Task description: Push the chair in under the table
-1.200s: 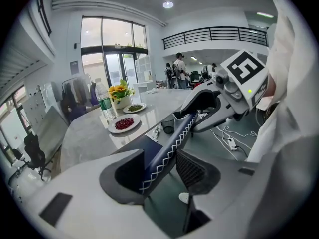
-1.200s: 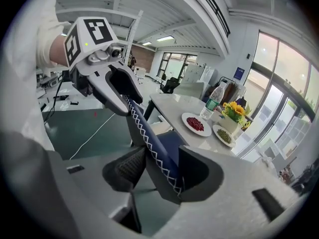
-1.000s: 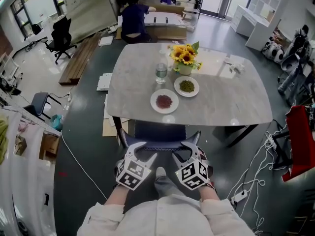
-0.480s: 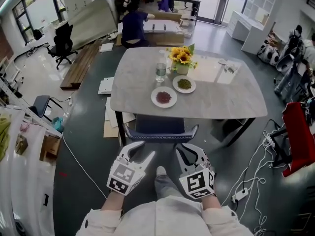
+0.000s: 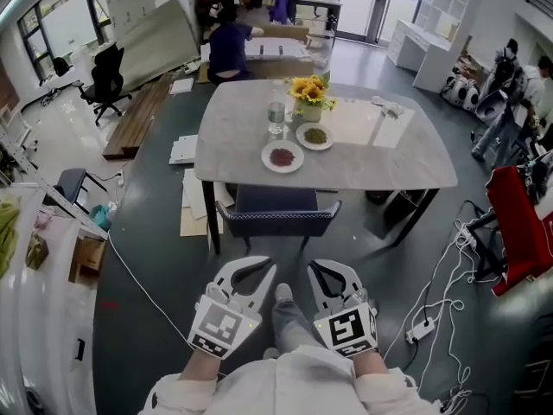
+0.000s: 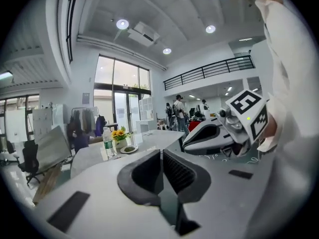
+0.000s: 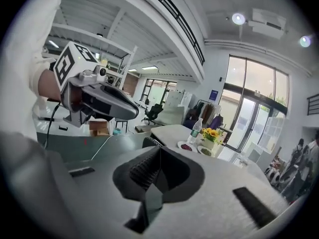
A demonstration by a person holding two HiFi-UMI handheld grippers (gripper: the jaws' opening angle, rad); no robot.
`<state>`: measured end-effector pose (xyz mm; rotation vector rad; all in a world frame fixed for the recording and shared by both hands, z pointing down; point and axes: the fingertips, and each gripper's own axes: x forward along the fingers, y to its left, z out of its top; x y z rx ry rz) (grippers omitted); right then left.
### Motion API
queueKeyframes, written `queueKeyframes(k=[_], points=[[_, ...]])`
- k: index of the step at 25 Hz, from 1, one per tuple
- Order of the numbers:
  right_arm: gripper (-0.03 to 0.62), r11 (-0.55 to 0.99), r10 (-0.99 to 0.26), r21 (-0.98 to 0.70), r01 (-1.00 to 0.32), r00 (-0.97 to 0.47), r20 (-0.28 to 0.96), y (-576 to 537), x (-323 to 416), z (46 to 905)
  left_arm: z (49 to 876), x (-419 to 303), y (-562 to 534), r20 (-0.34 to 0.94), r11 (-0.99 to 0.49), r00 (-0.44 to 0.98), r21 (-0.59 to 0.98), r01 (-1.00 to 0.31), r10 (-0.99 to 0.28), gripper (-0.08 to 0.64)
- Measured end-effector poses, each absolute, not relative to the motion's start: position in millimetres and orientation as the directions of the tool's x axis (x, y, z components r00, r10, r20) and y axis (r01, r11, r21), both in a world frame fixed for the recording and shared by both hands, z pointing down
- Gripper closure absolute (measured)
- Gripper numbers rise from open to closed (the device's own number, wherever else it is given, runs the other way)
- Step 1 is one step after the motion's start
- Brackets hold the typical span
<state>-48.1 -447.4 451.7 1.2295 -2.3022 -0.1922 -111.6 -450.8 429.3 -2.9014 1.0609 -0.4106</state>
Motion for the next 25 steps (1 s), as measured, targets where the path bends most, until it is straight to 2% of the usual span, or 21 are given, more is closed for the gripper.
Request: queueKeyframes(k=[3,11,18,25], points=[[0.589,0.566,-0.815,0.326,-0.758,-0.451,0.365,-429,-44,445,428,-104,-430,0.238,-0.782,0.748,-0.113,-0.613,-0.62,0.541],[0.589,0.55,-0.816,0.187,-0.814,-0.474,0.331,-401,-40,439,434,-110,-399,0.226,-0.779,0.765,0.037,-0.625,-0.603,0.546],[0.591,0.569,-0.805,0.152,-0.808,-0.509,0.306,-395,-38,423,423,-111,-390,0.217,-0.749,0.743,0.072,-0.659,-0.633,0.546],[0.591,0.597,-0.792,0.155,-0.787,-0.546,0.274,-388,-25,407,402,-89,-376,0.157,-0.767,0.775,0.118,-0.631,-0.613,0.546]])
